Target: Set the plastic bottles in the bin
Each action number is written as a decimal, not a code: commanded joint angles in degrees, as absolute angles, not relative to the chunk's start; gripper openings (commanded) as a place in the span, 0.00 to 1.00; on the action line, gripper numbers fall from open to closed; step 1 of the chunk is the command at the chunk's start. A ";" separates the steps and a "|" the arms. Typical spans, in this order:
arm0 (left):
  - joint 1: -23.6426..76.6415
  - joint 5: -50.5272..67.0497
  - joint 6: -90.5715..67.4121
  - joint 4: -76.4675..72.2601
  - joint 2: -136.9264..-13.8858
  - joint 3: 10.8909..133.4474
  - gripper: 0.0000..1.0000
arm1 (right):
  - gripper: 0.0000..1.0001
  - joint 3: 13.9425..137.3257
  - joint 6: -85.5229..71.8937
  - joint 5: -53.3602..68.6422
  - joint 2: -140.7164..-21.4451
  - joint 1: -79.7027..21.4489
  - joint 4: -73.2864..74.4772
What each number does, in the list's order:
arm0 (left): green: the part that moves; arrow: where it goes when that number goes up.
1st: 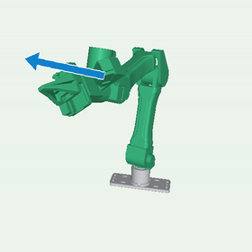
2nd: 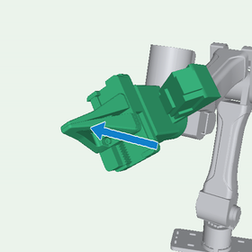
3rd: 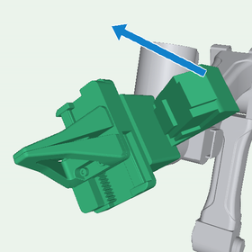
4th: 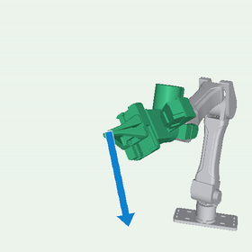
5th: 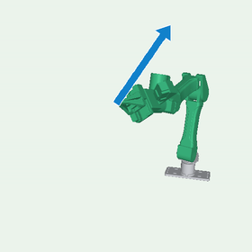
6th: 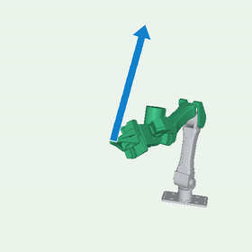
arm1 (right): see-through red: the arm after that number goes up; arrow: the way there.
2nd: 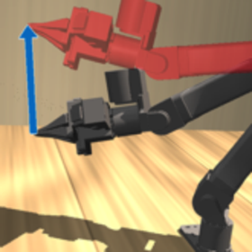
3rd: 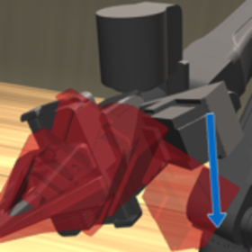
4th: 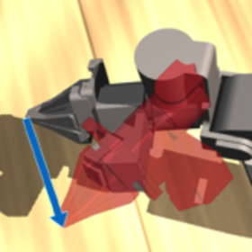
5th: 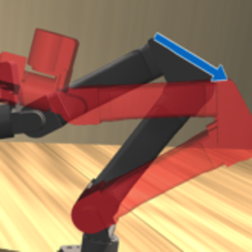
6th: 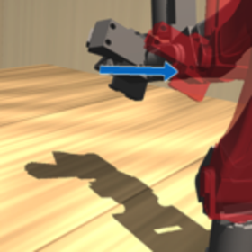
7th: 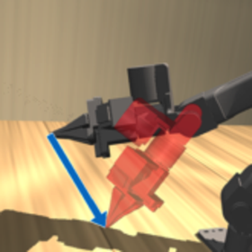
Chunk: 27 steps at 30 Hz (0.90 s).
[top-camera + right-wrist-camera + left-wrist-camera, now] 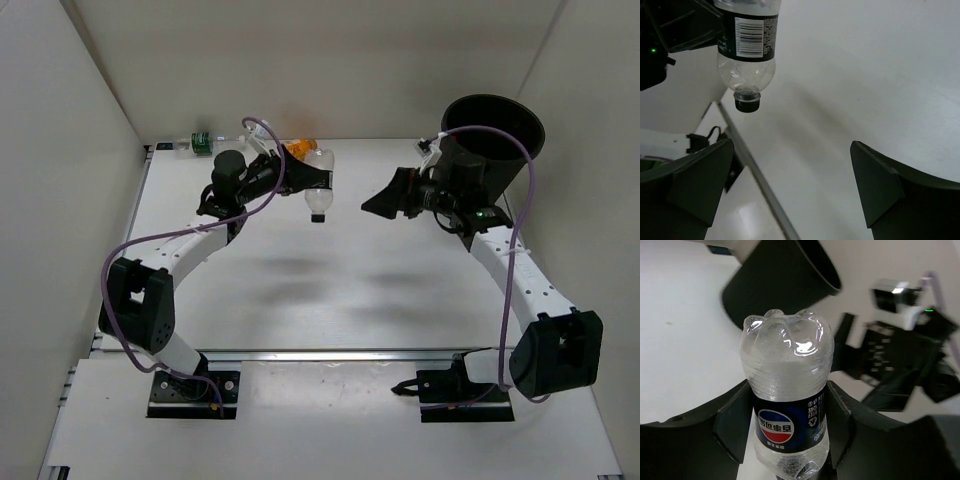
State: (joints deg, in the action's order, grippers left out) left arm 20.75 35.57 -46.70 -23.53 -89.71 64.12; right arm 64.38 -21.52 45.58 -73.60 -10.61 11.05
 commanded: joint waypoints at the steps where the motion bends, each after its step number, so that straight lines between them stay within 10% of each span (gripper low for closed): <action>1: 23.02 42.35 -56.50 -37.52 -88.42 61.71 0.34 | 0.99 60.13 -34.27 57.13 -72.51 -13.00 -9.48; 17: 30.15 30.59 -43.77 -23.20 -81.30 59.33 0.33 | 0.93 55.46 -40.78 56.78 -77.61 -21.61 -23.55; 24: 30.76 30.05 -42.89 -22.58 -82.26 59.07 0.37 | 0.60 54.58 -43.33 57.91 -79.62 -22.50 -29.52; 27: 30.24 31.11 -44.21 -24.77 -82.97 58.89 0.38 | 0.32 54.58 -45.79 59.06 -80.50 -21.62 -30.58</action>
